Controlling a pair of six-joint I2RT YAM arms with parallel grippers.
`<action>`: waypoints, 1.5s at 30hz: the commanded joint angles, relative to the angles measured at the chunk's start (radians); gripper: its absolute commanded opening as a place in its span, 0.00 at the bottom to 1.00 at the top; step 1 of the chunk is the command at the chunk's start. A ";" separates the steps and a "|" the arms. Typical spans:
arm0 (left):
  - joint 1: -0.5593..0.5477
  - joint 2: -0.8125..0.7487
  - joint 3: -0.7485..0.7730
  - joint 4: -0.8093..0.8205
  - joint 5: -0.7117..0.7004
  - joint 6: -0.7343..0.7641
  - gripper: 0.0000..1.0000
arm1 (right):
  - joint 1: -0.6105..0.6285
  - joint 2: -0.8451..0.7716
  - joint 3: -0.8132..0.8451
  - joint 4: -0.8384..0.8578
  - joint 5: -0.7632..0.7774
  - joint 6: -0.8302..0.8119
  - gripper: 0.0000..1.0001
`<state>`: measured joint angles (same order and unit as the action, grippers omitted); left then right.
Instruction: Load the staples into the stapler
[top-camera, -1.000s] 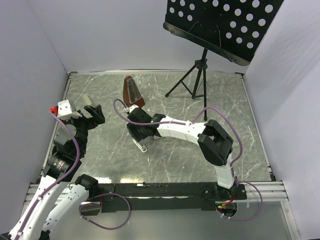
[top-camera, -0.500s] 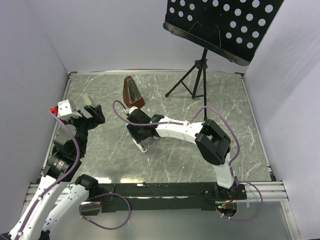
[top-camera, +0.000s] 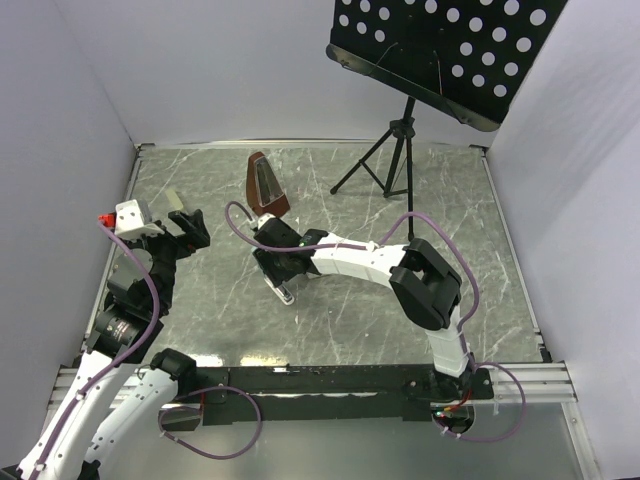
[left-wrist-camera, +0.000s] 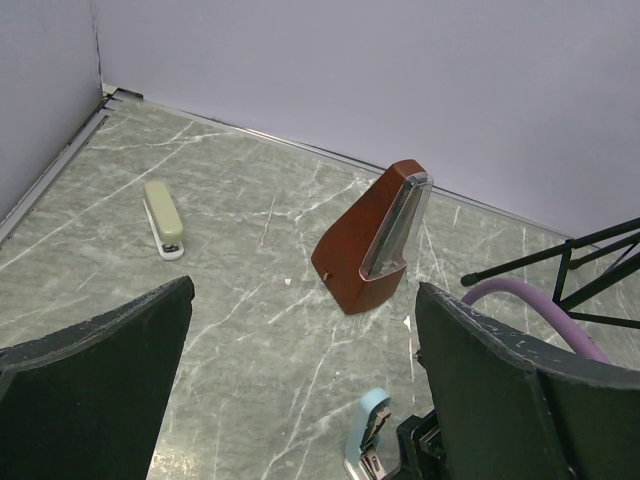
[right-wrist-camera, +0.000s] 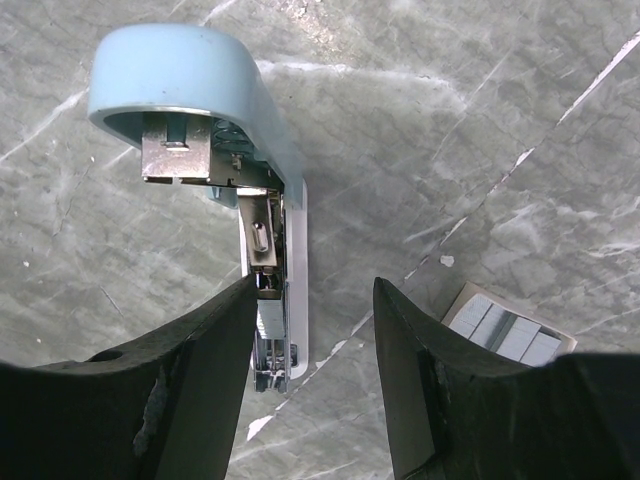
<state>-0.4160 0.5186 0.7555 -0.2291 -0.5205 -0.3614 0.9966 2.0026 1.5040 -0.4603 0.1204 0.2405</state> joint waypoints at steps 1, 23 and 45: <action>-0.004 -0.006 -0.005 0.039 -0.001 0.002 0.97 | -0.004 0.032 0.021 -0.006 -0.004 -0.013 0.57; -0.004 -0.005 -0.005 0.037 0.002 0.004 0.97 | -0.004 0.009 0.002 -0.038 -0.014 -0.021 0.57; -0.004 -0.003 -0.007 0.039 0.008 0.004 0.97 | -0.006 -0.048 -0.067 -0.057 -0.030 -0.010 0.57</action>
<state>-0.4160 0.5190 0.7555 -0.2291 -0.5201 -0.3614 0.9966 1.9995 1.4609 -0.4934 0.0872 0.2337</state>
